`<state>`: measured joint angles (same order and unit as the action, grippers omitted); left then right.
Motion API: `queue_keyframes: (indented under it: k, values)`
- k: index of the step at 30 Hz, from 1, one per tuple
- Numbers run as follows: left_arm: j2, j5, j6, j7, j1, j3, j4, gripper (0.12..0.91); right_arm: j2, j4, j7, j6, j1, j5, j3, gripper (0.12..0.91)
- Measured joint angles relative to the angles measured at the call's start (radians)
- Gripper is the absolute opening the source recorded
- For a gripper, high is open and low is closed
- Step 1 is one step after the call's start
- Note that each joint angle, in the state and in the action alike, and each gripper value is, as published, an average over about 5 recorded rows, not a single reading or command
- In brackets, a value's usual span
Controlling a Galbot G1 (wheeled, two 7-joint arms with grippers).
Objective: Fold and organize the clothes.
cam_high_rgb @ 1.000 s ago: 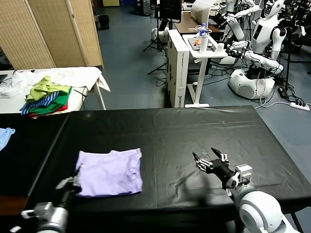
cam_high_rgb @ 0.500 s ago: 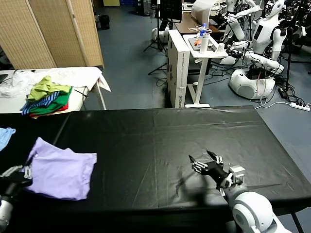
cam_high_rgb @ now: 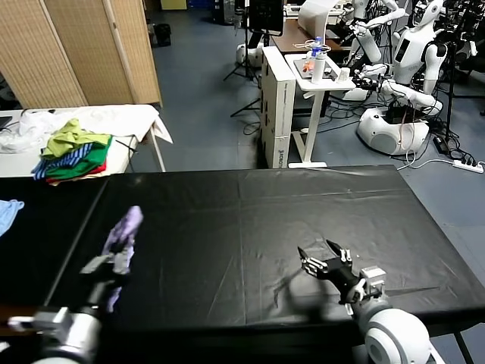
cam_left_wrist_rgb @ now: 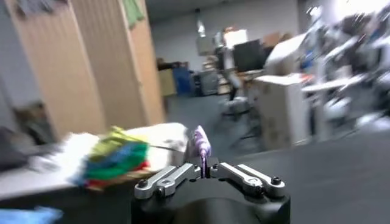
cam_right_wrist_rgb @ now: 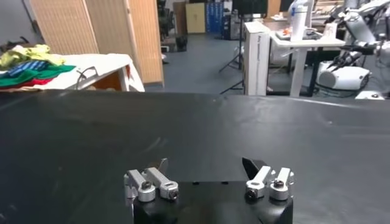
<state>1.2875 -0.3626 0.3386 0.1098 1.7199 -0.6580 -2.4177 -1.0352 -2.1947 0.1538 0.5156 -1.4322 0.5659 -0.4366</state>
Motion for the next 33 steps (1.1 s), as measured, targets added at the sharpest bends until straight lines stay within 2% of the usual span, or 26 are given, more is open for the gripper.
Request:
queue_keyframes:
  k: [7, 11, 13, 17, 21, 24, 27, 33]
  values:
    - [0.136, 0.109, -0.031, 0.003, -0.052, 0.211, 0.119, 0.175, 0.001, 0.004, 0.000, 0.004, 0.004, 0.000, 0.008, 0.907]
    - [0.209, 0.191, -0.048, -0.004, -0.066, 0.299, 0.189, 0.185, 0.015, 0.004, -0.003, 0.019, 0.022, 0.036, 0.031, 0.907]
    - [0.241, 0.227, -0.058, -0.008, -0.066, 0.336, 0.217, 0.243, 0.025, 0.004, -0.001, 0.029, 0.033, 0.067, 0.046, 0.907]
    - [0.274, 0.258, -0.071, -0.023, -0.060, 0.381, 0.239, 0.472, 0.047, 0.001, 0.011, 0.052, 0.068, 0.146, 0.090, 0.907]
    - [0.273, 0.264, -0.092, -0.042, -0.054, 0.385, 0.229, 0.734, 0.052, 0.003, 0.047, 0.083, 0.115, 0.233, 0.157, 0.907]
    - [0.257, 0.264, -0.113, -0.046, -0.058, 0.361, 0.210, 0.865, 0.041, 0.017, 0.066, 0.093, 0.158, 0.271, 0.226, 0.907]
    - [0.230, 0.262, -0.130, -0.044, -0.059, 0.317, 0.193, 0.902, 0.019, 0.043, 0.079, 0.093, 0.201, 0.280, 0.307, 0.907]
    - [0.180, 0.263, -0.157, -0.040, -0.045, 0.212, 0.182, 0.907, -0.042, 0.115, 0.095, 0.081, 0.268, 0.266, 0.451, 0.907]
